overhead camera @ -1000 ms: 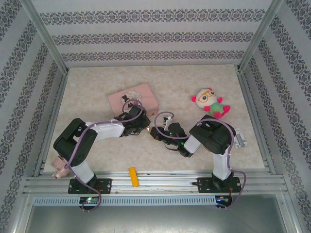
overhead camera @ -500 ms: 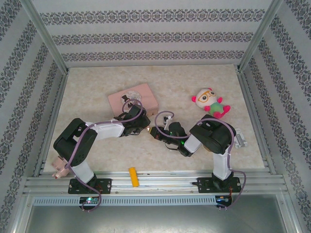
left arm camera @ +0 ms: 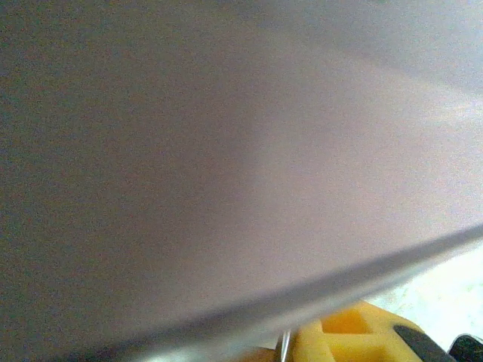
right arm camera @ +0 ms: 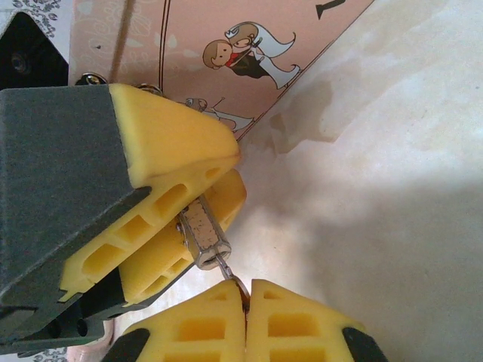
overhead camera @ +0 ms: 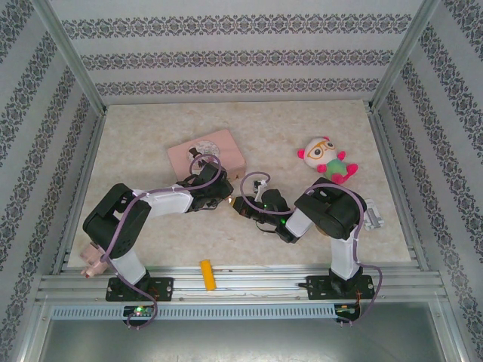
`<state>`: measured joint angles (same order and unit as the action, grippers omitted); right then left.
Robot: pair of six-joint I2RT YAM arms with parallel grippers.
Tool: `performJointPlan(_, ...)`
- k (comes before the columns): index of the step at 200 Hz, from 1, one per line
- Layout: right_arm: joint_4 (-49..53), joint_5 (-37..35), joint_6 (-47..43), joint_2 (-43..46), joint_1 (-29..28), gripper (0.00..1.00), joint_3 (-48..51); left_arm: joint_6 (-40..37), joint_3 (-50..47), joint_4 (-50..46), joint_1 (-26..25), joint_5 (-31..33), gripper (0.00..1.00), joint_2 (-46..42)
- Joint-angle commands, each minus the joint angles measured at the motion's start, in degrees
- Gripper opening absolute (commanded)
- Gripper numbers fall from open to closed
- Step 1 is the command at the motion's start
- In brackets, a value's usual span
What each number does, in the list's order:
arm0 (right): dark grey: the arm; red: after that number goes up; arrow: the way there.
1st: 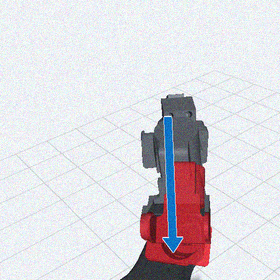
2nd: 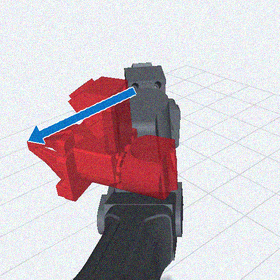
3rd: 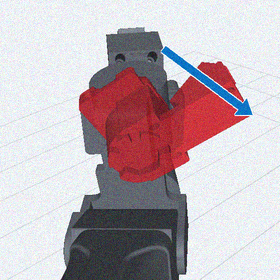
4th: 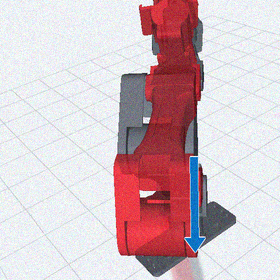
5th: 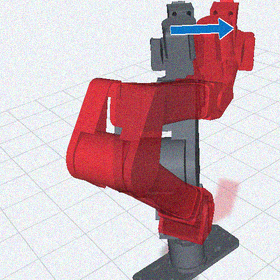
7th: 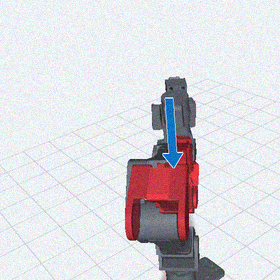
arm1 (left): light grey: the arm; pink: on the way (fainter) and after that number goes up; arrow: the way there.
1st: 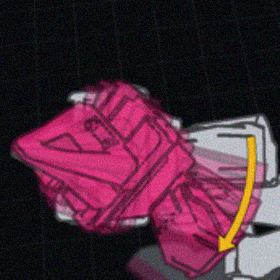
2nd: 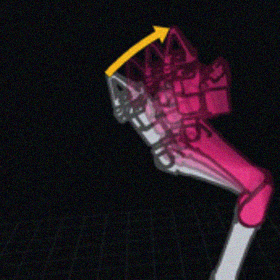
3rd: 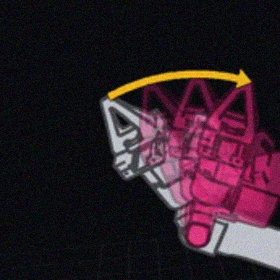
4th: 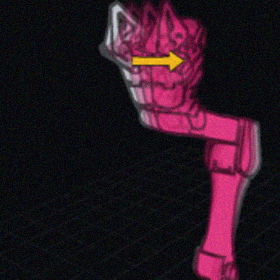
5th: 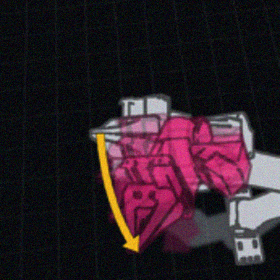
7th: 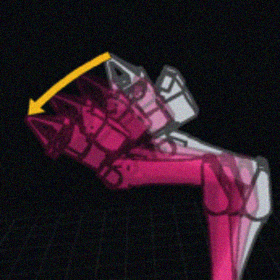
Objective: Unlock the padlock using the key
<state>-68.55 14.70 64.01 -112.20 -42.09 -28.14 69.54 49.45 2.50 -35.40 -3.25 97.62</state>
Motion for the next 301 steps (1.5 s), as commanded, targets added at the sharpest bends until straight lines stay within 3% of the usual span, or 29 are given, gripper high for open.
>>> performJointPlan(1,-0.9,-5.3,0.9,-0.3,2.7,0.0,-1.5,1.7,-0.5,1.8,-0.3,-4.0,0.21,-2.4)
performJointPlan(301,-1.2,-4.1,2.0,-0.4,3.2,0.0,-3.2,-0.5,1.0,1.6,-0.6,-5.9,0.21,-2.2)
